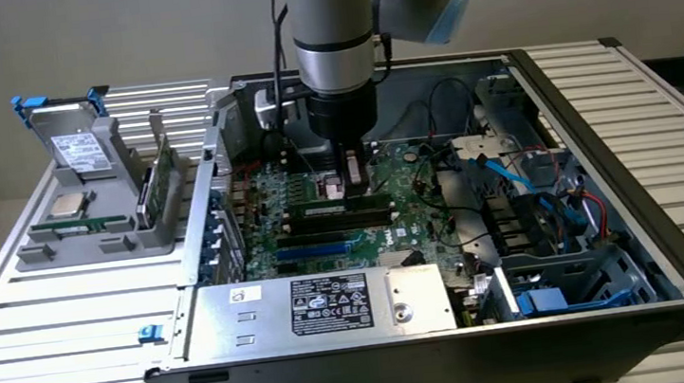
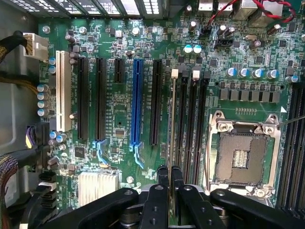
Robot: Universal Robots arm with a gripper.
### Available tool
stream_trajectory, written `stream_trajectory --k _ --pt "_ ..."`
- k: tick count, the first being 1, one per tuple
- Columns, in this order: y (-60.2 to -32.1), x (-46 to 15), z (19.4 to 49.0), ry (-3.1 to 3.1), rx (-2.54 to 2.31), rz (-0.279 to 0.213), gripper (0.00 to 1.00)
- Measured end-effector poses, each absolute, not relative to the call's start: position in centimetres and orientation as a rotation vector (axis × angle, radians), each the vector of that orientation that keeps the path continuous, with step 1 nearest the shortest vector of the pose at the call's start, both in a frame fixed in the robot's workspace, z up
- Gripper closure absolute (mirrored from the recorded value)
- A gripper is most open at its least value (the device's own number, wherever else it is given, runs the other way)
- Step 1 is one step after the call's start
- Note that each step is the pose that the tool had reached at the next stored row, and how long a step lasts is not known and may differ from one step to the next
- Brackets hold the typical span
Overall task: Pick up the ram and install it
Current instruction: 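Insert the ram into the slot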
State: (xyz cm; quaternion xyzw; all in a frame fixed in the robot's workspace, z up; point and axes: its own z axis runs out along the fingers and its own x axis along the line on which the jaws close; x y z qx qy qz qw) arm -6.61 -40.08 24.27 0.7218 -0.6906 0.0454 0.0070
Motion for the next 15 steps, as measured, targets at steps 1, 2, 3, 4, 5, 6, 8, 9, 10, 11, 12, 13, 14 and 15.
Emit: stream_trajectory --k 1,2,3,4,5,6,8,9,10,11,12,13,14,15 --pt "-40.08 -6.61 24.16 -2.160 2.257 0.142 0.86" --pt "-40.06 -6.62 24.03 -2.160 2.257 0.142 0.86" --pt "-39.99 -6.62 23.94 -2.160 2.257 0.142 0.86" --pt "-39.91 -6.62 23.89 -2.159 2.257 0.143 0.86" --pt "-39.86 -6.62 23.84 -2.159 2.257 0.145 0.86" --pt "-39.83 -6.63 23.80 -2.160 2.258 0.147 0.86" --pt "-39.80 -6.72 23.77 -2.163 2.260 0.154 0.86" --pt "-39.80 -6.74 23.76 -2.163 2.260 0.155 0.86" --pt "-39.80 -6.74 23.76 -2.163 2.260 0.155 0.86" --pt "-39.80 -6.74 23.76 -2.162 2.260 0.156 0.86" --pt "-39.77 -6.75 23.70 -2.162 2.259 0.157 0.86" --pt "-39.70 -6.75 23.62 -2.161 2.259 0.158 0.86" --pt "-39.61 -6.75 23.54 -2.161 2.258 0.159 0.86" --pt "-39.53 -6.75 23.47 -2.161 2.258 0.160 0.86"
